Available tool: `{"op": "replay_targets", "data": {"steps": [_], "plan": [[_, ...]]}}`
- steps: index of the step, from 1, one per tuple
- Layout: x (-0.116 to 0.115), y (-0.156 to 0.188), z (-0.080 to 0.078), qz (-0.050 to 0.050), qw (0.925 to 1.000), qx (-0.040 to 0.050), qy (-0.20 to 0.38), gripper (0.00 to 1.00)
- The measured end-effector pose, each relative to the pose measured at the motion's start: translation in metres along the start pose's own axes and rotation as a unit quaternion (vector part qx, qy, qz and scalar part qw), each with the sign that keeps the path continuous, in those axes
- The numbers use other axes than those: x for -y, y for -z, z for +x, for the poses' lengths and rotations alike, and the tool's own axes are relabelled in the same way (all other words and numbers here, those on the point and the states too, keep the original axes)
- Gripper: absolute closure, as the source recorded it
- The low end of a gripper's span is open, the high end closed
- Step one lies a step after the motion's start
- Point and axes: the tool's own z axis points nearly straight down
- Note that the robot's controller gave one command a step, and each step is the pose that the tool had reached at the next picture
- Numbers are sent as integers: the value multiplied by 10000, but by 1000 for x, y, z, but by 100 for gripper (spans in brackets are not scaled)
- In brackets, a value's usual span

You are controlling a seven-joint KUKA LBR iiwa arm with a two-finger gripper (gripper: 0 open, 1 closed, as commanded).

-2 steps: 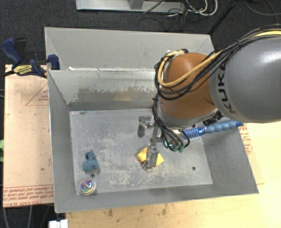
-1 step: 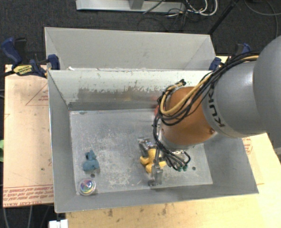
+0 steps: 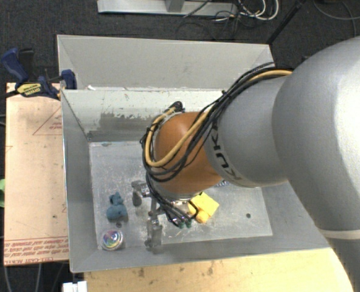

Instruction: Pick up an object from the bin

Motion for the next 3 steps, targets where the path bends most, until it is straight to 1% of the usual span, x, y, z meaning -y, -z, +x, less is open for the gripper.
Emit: {"op": "replay_targets", "data": {"steps": [1, 2, 3], "plan": [[-79, 14, -14, 11, 9912, -3, 1324, 0], [-79, -28, -8, 48, 9583, 52, 2857, 0], [-68, -30, -4, 18, 8871, 3, 4616, 0]]}}
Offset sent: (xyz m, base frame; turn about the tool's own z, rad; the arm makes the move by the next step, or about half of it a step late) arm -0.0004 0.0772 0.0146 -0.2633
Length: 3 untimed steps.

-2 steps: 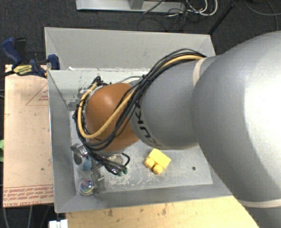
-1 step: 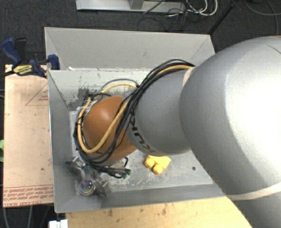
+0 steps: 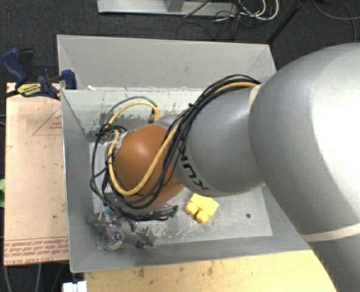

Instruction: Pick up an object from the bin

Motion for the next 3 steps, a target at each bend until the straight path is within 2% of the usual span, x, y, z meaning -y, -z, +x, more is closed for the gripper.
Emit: {"op": "replay_targets", "data": {"steps": [1, 2, 3], "plan": [[-1, -1, 1, -14, 10000, -12, -2, 100], [0, 69, -2, 6, 10000, 8, -19, 100], [0, 97, -3, -3, 10000, -3, -35, 100]]}}
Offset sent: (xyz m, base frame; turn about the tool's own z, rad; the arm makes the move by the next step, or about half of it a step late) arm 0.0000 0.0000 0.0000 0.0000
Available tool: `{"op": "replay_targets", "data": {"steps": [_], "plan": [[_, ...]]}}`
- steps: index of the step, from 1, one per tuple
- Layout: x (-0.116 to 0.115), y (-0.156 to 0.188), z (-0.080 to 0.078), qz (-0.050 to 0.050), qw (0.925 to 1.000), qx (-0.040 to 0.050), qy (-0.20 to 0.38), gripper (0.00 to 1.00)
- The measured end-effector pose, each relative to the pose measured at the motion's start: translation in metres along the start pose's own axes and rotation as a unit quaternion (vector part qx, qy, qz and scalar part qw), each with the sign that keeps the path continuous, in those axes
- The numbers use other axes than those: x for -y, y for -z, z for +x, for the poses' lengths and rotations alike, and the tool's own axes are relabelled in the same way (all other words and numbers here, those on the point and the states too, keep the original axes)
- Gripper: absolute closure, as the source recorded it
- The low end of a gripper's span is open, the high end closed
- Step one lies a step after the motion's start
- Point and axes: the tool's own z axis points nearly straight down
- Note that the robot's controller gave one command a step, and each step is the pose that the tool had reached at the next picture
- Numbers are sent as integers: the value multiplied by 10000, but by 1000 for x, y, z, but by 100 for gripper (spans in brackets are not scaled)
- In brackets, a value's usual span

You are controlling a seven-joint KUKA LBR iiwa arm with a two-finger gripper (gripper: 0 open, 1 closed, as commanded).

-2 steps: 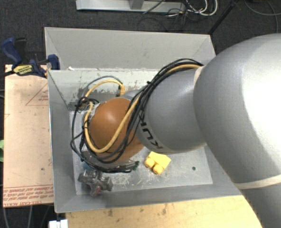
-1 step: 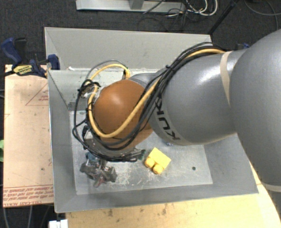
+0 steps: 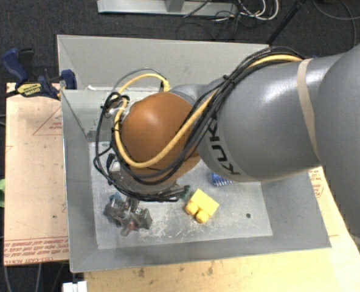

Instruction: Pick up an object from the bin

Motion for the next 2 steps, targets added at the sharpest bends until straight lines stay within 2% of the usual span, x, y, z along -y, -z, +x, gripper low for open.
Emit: {"op": "replay_targets", "data": {"steps": [2], "plan": [[0, 29, -2, -2, 10000, -3, -27, 100]]}}
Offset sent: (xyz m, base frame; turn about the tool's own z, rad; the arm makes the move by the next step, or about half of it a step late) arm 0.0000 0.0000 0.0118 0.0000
